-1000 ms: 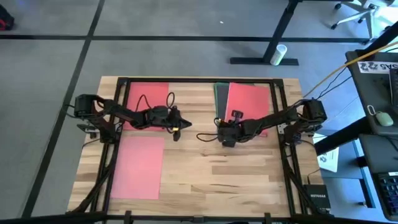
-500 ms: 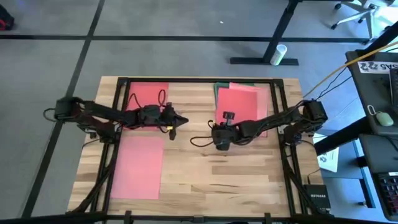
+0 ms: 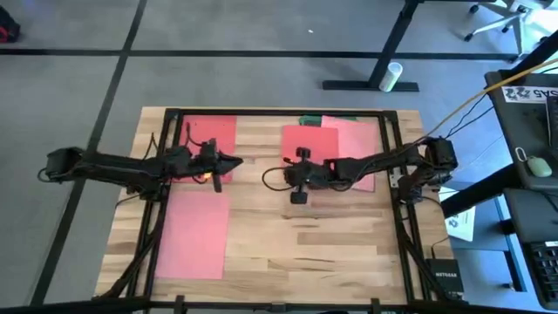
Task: Organize paper
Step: Stack the red paper on top of the red papers
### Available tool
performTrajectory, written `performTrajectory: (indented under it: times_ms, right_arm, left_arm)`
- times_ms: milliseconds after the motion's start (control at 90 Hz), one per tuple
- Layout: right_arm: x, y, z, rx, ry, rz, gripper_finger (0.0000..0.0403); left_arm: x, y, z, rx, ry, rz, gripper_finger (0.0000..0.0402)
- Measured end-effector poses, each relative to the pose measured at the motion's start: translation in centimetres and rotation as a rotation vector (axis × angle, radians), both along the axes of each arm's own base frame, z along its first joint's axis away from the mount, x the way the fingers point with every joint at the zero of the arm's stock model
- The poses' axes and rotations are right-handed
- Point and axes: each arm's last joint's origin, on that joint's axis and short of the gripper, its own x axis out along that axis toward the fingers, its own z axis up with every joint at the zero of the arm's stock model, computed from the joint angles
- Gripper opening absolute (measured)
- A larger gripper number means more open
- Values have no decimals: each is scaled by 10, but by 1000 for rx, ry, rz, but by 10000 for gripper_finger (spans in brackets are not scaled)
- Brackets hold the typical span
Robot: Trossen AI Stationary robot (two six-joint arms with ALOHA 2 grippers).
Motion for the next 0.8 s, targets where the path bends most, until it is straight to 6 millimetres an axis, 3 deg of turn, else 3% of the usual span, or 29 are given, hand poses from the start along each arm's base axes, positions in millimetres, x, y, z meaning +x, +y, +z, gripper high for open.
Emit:
performTrajectory:
  times_ms: [156,544,800]
  right_arm:
    - [16,-8,12,8,-32,40,0]
    - [89,-12,21,9,-90,243,0]
    - [106,-14,22,-29,-102,293,0]
  left_arm:
    - [-6,0,-4,-1,-3,6,0]
    - [-9,-1,-3,-7,-14,19,0]
    - [-25,-5,16,42,-131,2,0]
